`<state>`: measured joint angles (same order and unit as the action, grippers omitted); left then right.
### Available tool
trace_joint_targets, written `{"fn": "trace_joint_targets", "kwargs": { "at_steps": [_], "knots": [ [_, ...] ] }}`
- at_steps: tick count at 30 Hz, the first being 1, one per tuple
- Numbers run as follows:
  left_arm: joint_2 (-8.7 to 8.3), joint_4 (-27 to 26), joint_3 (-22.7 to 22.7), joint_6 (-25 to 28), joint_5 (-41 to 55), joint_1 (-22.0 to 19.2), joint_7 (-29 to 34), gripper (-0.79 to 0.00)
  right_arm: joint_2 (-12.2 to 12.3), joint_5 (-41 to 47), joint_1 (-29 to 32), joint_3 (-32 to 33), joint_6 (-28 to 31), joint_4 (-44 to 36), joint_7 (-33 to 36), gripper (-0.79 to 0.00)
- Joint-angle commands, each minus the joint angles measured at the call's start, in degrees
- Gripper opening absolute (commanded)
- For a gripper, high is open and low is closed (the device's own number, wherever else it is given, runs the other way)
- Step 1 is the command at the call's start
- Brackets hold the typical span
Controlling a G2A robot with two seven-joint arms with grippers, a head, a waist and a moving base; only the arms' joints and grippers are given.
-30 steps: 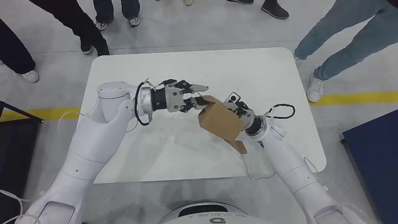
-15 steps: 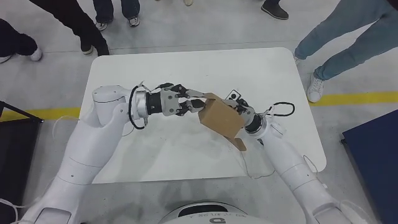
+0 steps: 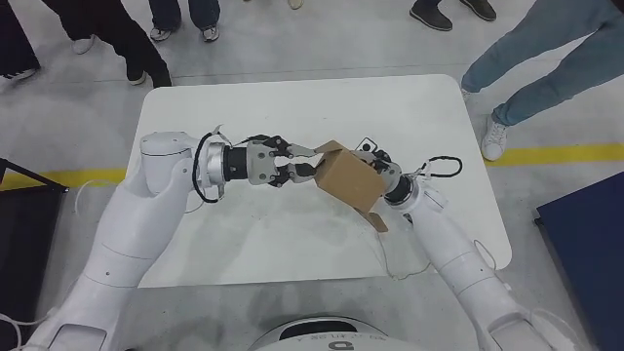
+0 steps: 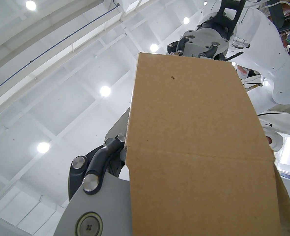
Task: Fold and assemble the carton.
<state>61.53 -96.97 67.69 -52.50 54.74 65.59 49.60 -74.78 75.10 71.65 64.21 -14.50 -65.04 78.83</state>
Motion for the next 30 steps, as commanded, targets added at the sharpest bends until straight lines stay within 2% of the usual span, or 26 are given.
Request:
{"fn": "trace_joint_targets", "kwargs": {
  "at_steps": [1, 11, 21, 25, 30],
  "knots": [
    [-0.15, 0.53, -0.12, -0.61, -0.12, -0.61, 0.44, -0.526, -0.02, -0.2, -0.17, 0.03, 0.02, 0.07, -0.04, -0.785],
    [-0.61, 2.93, -3.89, -2.06, 0.41, -3.64, 0.12, -0.471, -0.16, -0.34, -0.81, -0.01, -0.58, 0.07, -0.21, -0.785],
    [-0.48, 4.97, -7.81, -0.9, 0.97, -7.09, 0.47, -0.462, -0.56, 1.91, -1.52, -0.33, -2.48, 1.56, 0.84, -0.785],
    [-0.36, 4.62, -9.18, -1.02, 1.1, -7.73, 0.52, -0.456, -0.82, 4.93, -1.87, -0.31, -5.13, 2.89, 2.57, -0.785],
    [-0.36, 4.38, -10.09, -0.94, 1.27, -8.32, 0.48, -0.449, -0.94, 4.82, -2.36, -0.35, -5.37, 4.0, 2.89, -0.785]
  ]
}}
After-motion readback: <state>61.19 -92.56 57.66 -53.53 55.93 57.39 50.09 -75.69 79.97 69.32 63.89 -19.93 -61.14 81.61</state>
